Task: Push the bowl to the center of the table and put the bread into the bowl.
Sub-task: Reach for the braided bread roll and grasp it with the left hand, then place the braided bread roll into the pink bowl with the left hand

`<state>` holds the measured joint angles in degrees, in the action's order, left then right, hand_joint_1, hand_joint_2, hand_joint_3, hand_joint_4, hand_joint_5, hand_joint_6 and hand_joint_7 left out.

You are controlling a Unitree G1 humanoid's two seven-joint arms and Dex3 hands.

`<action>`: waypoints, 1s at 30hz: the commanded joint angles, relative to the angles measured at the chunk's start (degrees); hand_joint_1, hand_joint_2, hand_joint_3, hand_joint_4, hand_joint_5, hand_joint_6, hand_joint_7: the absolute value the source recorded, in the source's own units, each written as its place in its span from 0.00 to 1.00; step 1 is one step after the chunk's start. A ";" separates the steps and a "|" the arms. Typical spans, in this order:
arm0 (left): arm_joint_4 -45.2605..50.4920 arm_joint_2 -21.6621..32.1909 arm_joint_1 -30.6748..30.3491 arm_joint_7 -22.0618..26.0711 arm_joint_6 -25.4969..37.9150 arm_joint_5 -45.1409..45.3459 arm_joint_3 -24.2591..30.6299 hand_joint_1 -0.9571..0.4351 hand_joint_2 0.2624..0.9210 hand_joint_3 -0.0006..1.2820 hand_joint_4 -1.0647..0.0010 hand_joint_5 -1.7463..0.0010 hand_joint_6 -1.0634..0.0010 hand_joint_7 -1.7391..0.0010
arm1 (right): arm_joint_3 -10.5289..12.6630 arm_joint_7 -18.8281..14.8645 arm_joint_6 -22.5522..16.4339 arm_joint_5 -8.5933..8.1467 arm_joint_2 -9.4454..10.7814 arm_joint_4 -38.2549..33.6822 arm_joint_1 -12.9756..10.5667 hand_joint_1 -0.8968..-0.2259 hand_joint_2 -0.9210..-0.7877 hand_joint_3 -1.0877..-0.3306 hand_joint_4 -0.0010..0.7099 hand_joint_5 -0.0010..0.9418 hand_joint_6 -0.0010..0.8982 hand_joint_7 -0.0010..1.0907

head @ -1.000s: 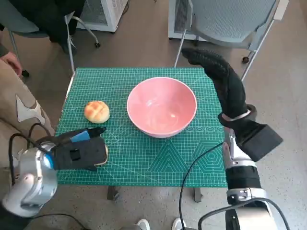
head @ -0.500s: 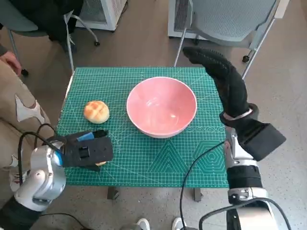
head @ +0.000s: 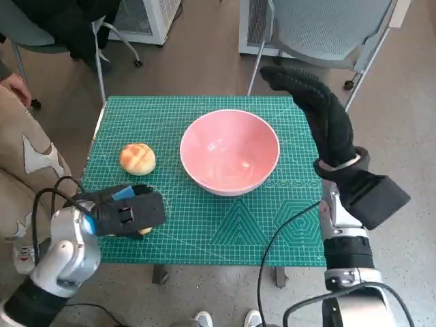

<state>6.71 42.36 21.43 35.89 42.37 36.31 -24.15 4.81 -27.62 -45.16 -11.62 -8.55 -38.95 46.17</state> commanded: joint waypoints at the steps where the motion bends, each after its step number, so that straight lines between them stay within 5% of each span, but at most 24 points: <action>1: 0.72 -1.41 -2.66 -3.38 0.00 1.93 0.88 0.71 0.64 0.33 0.32 0.31 0.34 0.50 | 0.29 -0.78 1.23 -0.79 -0.46 0.42 -1.47 0.27 0.00 0.32 0.20 0.00 0.00 0.40; 5: 1.44 -1.62 -3.66 -4.55 -0.68 2.62 1.28 0.69 0.42 0.56 0.33 0.19 0.34 0.40 | 0.35 -0.78 1.52 -0.74 -0.56 0.66 -1.48 0.28 0.00 0.32 0.20 0.00 0.00 0.40; 10: 1.87 -0.98 -4.11 -4.05 -2.49 1.98 2.06 0.69 0.37 0.62 0.33 0.17 0.35 0.37 | 0.44 -0.79 1.74 -0.68 -0.62 0.89 -1.45 0.30 0.00 0.32 0.20 0.00 0.00 0.40; 30: 2.13 -0.88 -4.49 -2.91 -6.51 1.89 4.08 0.69 0.56 0.45 0.34 0.21 0.38 0.38 | 0.49 -0.54 1.77 -0.23 -0.60 1.47 -1.87 0.30 0.00 0.31 0.20 0.00 0.00 0.40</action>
<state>7.96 41.25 17.64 32.83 36.53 37.94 -21.09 5.25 -27.82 -44.11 -11.60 -8.82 -37.36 45.95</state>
